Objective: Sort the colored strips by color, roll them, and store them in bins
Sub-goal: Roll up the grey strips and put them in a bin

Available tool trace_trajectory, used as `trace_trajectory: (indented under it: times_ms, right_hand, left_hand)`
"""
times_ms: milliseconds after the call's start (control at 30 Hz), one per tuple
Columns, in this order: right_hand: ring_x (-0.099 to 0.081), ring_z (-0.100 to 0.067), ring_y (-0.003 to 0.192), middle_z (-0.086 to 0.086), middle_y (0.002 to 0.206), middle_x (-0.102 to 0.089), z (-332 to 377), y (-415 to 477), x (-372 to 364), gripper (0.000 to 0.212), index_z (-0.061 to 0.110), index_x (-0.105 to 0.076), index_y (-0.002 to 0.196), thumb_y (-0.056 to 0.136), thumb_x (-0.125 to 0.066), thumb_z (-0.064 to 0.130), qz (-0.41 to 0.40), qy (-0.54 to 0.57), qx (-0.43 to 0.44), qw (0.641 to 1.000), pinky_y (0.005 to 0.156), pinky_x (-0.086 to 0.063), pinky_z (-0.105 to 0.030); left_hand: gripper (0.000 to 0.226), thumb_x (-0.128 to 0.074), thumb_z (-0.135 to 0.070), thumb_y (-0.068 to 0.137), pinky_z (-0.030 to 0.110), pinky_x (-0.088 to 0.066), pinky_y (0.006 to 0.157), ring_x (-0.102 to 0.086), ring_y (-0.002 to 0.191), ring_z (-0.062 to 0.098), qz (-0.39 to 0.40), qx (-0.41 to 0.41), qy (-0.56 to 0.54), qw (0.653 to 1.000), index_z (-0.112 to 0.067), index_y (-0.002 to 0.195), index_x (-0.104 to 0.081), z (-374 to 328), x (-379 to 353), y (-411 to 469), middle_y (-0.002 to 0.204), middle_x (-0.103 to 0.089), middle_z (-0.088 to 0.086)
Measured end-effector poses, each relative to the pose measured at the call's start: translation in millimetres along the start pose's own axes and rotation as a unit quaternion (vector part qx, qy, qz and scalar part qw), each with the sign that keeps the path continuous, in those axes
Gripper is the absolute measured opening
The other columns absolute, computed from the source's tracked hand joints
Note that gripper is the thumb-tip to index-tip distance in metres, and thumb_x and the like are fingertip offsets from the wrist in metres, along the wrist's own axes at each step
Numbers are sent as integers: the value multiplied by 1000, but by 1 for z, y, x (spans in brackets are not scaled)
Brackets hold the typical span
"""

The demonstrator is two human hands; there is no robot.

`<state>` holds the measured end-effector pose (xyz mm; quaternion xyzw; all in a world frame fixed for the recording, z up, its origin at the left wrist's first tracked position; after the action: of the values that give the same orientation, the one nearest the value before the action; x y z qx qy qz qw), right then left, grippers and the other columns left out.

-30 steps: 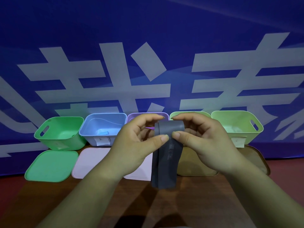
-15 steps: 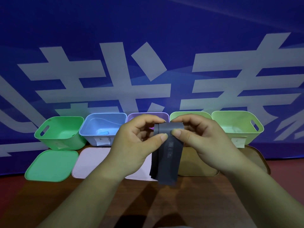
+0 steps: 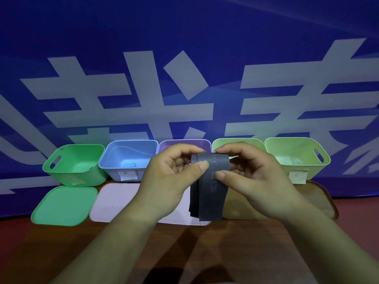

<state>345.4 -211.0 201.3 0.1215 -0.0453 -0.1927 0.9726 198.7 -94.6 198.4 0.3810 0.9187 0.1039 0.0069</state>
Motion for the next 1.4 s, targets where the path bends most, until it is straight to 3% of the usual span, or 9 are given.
trace_trajectory:
  times_ms: [100,267,500,700,900,1100,1233,1333,1400]
  right_hand:
    - [-66,-15,82,-2,94,-68,-1,0,-1,34,26,-69,103,74,-75,9,-6,10,-12,1000,76,-55,-27]
    - [-68,-18,88,-4,100,-70,-3,1,0,34,18,-68,107,76,-78,7,-15,25,-18,999,81,-56,-28]
    - [-69,-9,85,-3,94,-74,1,2,-2,35,7,-67,108,74,-69,16,-33,53,-41,997,70,-52,-19]
    - [-68,-12,84,-12,98,-73,3,1,-2,37,9,-68,109,74,-69,19,-28,49,-61,997,68,-54,-22]
    - [-67,-9,81,0,101,-69,2,-1,0,35,19,-69,111,77,-78,23,-15,19,-68,997,73,-53,-21]
    - [-69,-23,97,3,117,-65,4,-5,4,45,32,-65,114,74,-77,14,19,-32,-22,999,82,-56,-29]
    - [-66,-12,87,0,104,-67,8,-7,1,41,25,-68,110,76,-81,7,26,-50,-9,998,76,-54,-22]
    - [-65,-11,83,-4,100,-68,9,-9,0,37,23,-69,106,73,-80,11,13,-46,-2,999,74,-53,-22]
    - [-66,-19,85,-5,101,-68,7,-9,0,37,26,-69,106,73,-81,14,12,-48,2,999,75,-55,-26]
  left_hand:
    - [29,-74,-38,73,53,-53,95,-62,104,37,12,-3,13,1000,-32,102,-73,0,1,1,107,-69,13]
    - [35,-75,-39,73,52,-53,96,-62,106,35,34,-3,25,999,-36,107,-69,2,2,-1,111,-68,7]
    - [47,-79,-22,74,58,-54,89,-65,104,33,48,-27,45,997,-37,116,-64,1,2,-7,116,-68,-3]
    - [42,-80,-17,76,56,-55,89,-65,106,33,33,-36,54,997,-36,111,-67,0,3,-8,113,-70,-3]
    - [42,-81,-18,73,54,-56,90,-67,102,30,25,-30,37,999,-36,109,-70,0,2,-10,110,-72,-2]
    - [38,-77,-14,74,36,-59,88,-70,99,21,16,-13,9,1000,-33,106,-71,1,0,-10,105,-74,-2]
    - [32,-75,-17,75,28,-56,85,-70,98,19,8,1,-6,1000,-26,106,-72,2,1,-8,102,-74,1]
    - [31,-76,-20,76,31,-56,86,-70,98,19,19,8,-4,1000,-26,106,-72,2,1,-7,103,-74,2]
    - [33,-78,-31,74,41,-57,91,-68,101,25,26,6,10,1000,-31,106,-72,1,1,-7,105,-73,2]
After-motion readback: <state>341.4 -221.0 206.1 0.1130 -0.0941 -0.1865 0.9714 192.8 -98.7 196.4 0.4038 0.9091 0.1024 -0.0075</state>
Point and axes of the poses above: each hand's wrist, its own y-axis towards the middle knuckle, its own x-axis out of the back of the hand, z = x × y, the point moved 2 cm from there along y, towards the middle knuckle
